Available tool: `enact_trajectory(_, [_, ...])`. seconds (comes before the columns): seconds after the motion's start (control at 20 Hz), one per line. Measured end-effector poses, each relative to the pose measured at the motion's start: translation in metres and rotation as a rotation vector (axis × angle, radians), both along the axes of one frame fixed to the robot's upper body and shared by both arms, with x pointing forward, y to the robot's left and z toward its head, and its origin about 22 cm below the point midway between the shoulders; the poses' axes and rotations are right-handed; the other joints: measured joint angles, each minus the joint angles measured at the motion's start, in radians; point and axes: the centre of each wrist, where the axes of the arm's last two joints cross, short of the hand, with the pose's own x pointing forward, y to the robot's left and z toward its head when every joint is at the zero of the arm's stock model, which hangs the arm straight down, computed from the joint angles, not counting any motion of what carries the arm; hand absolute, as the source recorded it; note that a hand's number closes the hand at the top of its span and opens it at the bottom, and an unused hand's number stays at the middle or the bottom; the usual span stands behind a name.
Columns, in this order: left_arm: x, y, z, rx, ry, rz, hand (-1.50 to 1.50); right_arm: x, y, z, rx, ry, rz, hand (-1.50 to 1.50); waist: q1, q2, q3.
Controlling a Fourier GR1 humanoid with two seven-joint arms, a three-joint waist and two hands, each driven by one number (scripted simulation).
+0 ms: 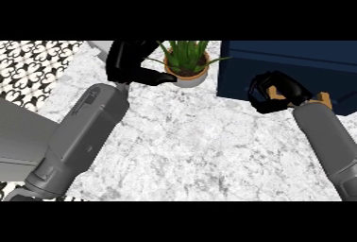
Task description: Pick up the cup, place it into the drawer and close the drawer
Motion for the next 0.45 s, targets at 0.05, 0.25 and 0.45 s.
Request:
enact_trajectory(0.05, [0.000, 0.002, -0.001, 0.000, 0.002, -0.004, -1.50, 0.000, -0.002, 0.001, 0.009, 0.006, 0.001, 1.50, 0.003, 0.001, 0.001])
enact_trajectory(0.25, [-0.003, 0.004, -0.003, -0.010, 0.001, -0.021, -1.50, -0.002, -0.009, 0.004, 0.041, 0.025, 0.014, 1.50, 0.013, 0.005, 0.004])
enact_trajectory(0.45, [-0.005, 0.008, -0.005, -0.018, -0.001, -0.034, -1.50, -0.004, -0.016, 0.007, 0.068, 0.046, 0.026, 1.50, 0.023, 0.009, 0.006])
